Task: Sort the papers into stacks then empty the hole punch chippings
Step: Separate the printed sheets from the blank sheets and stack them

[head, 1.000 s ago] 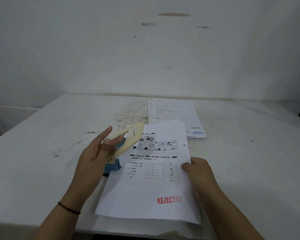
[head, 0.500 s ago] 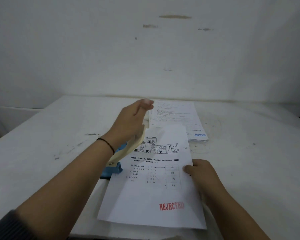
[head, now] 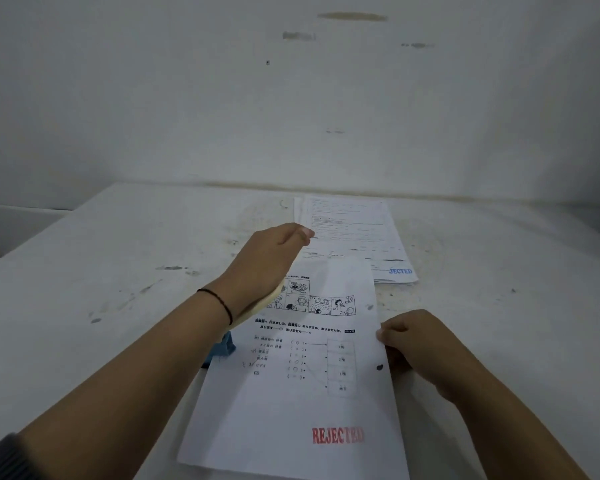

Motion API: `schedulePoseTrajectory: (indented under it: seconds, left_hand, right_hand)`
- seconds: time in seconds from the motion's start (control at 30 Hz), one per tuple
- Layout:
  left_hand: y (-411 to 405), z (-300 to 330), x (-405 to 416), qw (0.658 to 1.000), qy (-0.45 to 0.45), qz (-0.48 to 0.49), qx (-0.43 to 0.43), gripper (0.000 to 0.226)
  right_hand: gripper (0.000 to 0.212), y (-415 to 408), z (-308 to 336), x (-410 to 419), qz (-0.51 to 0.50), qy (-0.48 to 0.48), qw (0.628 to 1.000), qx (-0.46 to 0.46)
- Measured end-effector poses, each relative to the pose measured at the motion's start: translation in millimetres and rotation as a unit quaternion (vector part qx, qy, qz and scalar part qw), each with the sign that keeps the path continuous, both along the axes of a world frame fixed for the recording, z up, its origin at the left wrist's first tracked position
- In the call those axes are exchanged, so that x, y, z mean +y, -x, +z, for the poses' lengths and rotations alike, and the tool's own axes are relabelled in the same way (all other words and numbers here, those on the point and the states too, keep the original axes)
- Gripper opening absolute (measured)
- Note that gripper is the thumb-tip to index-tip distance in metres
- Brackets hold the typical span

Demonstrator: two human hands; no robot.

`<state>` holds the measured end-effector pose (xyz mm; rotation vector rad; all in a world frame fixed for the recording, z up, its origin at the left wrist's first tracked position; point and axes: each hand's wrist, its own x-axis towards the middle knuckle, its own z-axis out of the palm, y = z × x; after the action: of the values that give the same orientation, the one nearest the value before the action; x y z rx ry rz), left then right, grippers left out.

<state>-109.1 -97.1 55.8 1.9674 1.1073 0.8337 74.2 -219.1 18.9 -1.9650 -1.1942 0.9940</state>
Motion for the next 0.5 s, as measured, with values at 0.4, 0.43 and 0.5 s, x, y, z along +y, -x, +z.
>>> schedulePoseTrajectory:
  seconds: [0.4, 0.43, 0.5]
  left_hand:
    - [-5, -5, -3, 0.998, -0.014, 0.011, 0.063, 0.036]
    - [-5, -6, -2, 0.998, -0.012, 0.011, 0.064, 0.036]
    - [-6, -9, -3, 0.996, -0.028, 0.012, 0.084, 0.038]
  right_hand:
    - [0.020, -14, -4, 14, 0.027, 0.066, 0.996, 0.052]
    - [0.020, -16, -5, 15, 0.029, 0.069, 0.995, 0.058]
    - [0.021, -18, -6, 15, 0.030, 0.073, 0.994, 0.069]
